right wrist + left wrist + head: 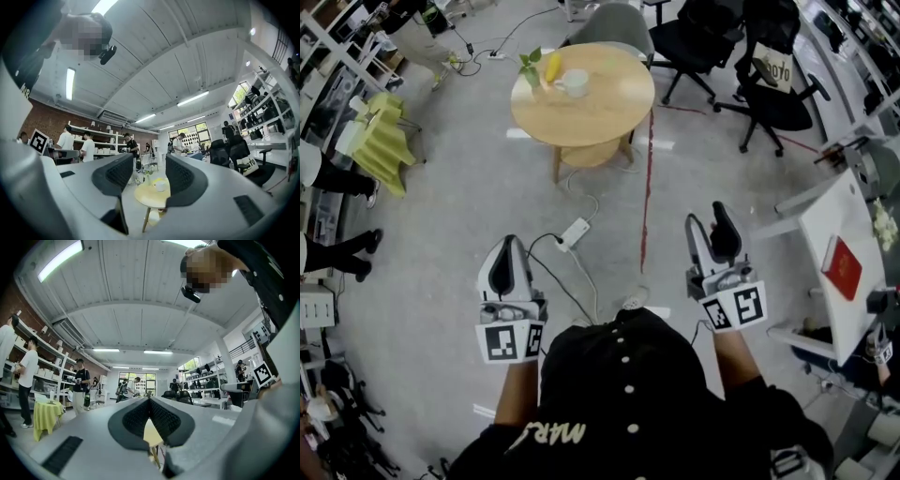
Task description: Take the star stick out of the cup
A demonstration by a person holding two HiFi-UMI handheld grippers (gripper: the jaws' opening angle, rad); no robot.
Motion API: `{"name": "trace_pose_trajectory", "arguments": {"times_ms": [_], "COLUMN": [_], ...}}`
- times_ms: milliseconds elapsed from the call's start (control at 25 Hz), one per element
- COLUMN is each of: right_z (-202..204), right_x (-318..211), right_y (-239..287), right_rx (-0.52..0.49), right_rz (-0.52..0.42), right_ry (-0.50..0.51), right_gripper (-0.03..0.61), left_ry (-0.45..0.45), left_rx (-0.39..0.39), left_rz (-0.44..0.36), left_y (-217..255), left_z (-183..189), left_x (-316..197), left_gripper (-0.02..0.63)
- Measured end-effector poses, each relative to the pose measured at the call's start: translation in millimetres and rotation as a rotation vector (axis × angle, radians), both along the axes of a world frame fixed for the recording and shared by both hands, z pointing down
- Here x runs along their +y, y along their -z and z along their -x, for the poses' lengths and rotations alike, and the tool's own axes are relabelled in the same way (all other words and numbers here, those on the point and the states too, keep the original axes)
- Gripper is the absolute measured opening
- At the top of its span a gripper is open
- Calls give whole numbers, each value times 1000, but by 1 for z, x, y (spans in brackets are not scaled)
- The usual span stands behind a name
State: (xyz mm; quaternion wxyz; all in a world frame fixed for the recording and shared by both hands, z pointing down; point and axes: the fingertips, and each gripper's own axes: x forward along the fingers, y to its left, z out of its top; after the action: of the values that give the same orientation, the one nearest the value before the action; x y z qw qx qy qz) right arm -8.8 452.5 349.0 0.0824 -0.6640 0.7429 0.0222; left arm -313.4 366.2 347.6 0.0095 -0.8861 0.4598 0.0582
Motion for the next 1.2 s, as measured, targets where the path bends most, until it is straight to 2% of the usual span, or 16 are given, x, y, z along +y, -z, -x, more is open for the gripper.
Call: {"name": "trace_pose_trajectory", "arguments": {"times_ms": [320, 680, 880, 1200], "right_z": [-56, -73, -85, -109], "right_x": [-14, -48, -70, -140], "right_y": [-7, -21, -23, -18], "right_rx": [25, 11, -10, 14], "right_rz": [22, 54, 53, 60], "right_ry": [53, 90, 81, 59], "right_gripper": [225, 225, 230, 235], "left_ry": [90, 132, 124, 90], "left_rx": [-12, -24, -25, 16], "left_rz": [-8, 51, 35, 14], "left_y": [7, -14, -17, -11], "left_z": [-42, -54, -68, -97], "left_x": [1, -15, -45, -133], "left_gripper": [-3, -3, -3, -3]}}
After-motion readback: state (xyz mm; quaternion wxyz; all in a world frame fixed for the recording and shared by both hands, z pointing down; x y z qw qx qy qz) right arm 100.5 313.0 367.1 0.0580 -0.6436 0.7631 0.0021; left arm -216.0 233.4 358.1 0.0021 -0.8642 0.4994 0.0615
